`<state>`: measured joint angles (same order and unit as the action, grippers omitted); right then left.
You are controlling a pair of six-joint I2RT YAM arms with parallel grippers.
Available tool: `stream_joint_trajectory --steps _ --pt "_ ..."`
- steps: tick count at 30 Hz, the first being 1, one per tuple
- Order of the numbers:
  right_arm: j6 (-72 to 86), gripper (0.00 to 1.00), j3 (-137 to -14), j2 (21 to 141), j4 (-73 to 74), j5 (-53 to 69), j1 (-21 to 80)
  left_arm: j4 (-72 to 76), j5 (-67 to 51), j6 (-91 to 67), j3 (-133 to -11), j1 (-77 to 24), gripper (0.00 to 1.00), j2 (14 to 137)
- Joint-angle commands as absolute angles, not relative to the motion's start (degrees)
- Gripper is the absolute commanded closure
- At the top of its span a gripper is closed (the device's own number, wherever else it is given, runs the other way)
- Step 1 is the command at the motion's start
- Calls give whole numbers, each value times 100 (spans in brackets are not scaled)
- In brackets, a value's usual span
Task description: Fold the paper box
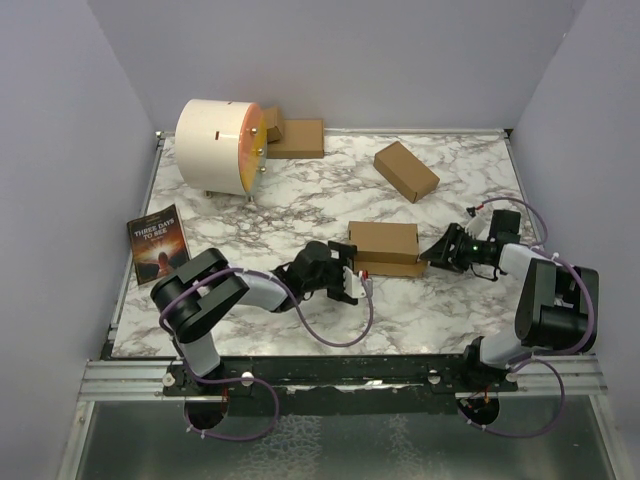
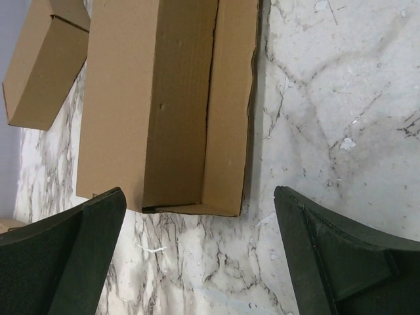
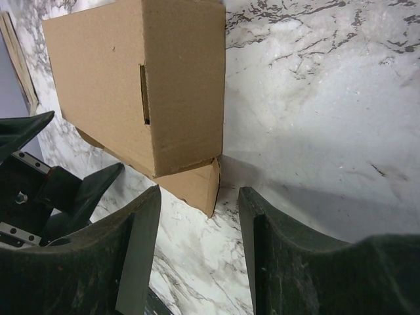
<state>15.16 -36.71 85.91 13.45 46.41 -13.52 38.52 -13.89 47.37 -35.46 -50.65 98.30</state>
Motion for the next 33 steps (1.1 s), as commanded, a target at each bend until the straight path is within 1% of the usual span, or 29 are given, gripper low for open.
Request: stream_joint_trajectory --steps 1,6,14,23,27,33 --pt "1474 49 -3751 8716 1319 4869 -1380 4034 -1232 4924 -3707 -5089 1 10058" --pt "1474 49 -3737 8694 1329 4878 -1375 4020 -1143 4866 -3855 -5091 2 10257" --pt "1470 49 -3740 8686 1315 4887 -1380 3651 -1177 4716 -4060 -5089 17 10285" --pt "1459 49 -3741 8646 1321 4870 -1375 3437 -1255 4624 -4139 -5089 29 10224" --pt "1458 49 -3737 8646 1321 4863 -1380 3331 -1295 4618 -4169 -5089 32 10167" --pt "1443 49 -3752 8587 1311 4752 -1380 3247 -1335 4573 -4222 -5089 33 10173"
